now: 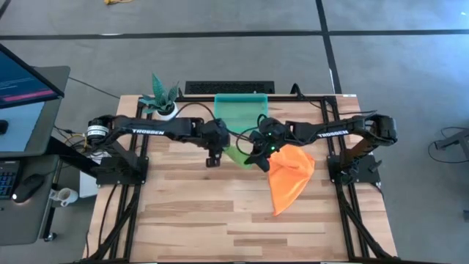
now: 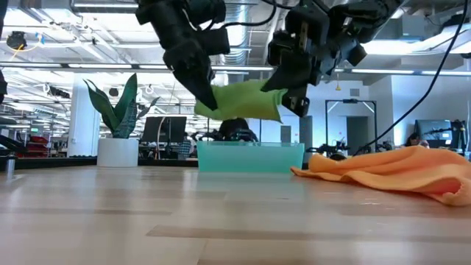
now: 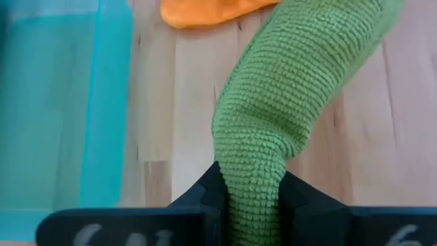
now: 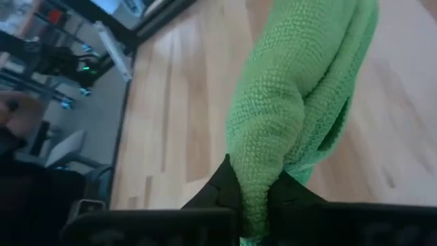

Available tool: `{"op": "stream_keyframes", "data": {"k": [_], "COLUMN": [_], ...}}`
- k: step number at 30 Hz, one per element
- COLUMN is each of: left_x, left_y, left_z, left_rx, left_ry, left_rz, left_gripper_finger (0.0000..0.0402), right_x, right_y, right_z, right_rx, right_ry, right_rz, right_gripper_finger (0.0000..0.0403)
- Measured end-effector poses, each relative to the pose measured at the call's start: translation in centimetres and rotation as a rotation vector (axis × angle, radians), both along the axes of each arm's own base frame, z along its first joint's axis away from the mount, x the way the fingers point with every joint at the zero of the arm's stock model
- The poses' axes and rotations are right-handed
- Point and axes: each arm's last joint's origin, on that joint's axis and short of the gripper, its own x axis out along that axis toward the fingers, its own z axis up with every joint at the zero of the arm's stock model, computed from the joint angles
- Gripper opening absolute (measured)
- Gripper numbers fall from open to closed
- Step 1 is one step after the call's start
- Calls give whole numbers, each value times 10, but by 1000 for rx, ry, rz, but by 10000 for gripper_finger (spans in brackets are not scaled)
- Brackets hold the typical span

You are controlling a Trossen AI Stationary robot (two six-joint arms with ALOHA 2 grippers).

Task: Roll towel into tight, uniform cylinder
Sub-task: Roll the green microfiber towel

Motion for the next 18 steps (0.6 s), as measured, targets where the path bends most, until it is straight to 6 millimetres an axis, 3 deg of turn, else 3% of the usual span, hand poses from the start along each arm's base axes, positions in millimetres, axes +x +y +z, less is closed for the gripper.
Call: {"op": "stream_keyframes", "data": {"k": [7, 13, 18], "left_x": [3, 3, 2], "left_y": [-5, 9, 36], "left_z": [22, 28, 30], "left_rx": [59, 196, 228], "left_ry": [25, 35, -4], "left_rz": [-61, -26, 38], "left_gripper_finger": [39, 39, 39], "right_x": [0, -4, -6], "right_y": [-1, -33, -64], "right_z": [2, 7, 22], "right_rx": [3, -40, -181], "right_ry": [-12, -45, -80], "right_rz": [-3, -66, -77], "right_gripper_finger": [29, 29, 26]}}
